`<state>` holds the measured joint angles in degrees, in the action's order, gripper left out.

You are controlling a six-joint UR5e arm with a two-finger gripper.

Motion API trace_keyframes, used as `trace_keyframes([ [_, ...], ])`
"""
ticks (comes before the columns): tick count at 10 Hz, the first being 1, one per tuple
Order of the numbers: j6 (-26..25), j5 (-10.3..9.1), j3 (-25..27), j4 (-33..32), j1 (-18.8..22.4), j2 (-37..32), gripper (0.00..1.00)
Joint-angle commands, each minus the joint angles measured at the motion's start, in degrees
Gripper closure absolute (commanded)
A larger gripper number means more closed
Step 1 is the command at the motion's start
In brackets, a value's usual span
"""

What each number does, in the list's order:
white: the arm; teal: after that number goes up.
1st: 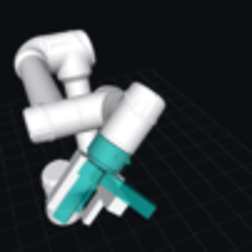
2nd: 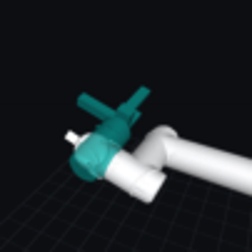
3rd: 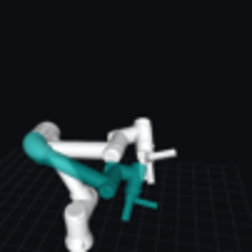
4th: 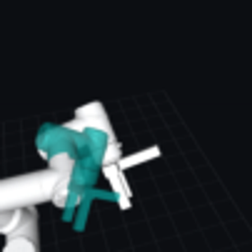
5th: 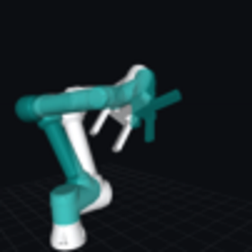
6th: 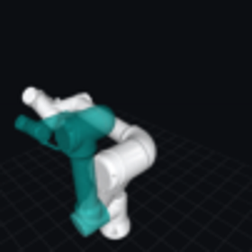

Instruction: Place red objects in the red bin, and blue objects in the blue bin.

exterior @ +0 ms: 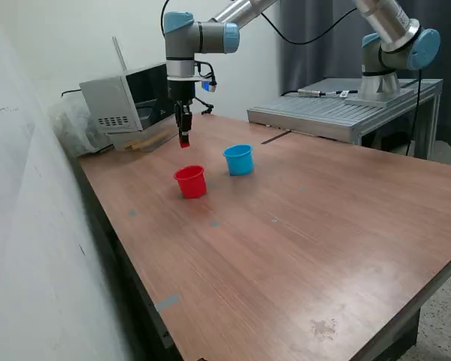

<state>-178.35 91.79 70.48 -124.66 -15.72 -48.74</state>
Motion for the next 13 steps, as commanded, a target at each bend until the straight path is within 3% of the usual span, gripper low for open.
trace_keyframes([
  [1, 1.3, -0.47, 1.6, -0.4, -0.5, 0.0, 1.0],
  [2, 1.8, -0.56, 1.6, -0.5, -0.4, 0.5, 1.0],
  [4, 4.1, -3.53, 1.5, -1.5, 0.0, 1.5, 1.0],
  [13, 4.2, -3.64, 1.2, -4.2, 0.1, 4.0, 1.0],
])
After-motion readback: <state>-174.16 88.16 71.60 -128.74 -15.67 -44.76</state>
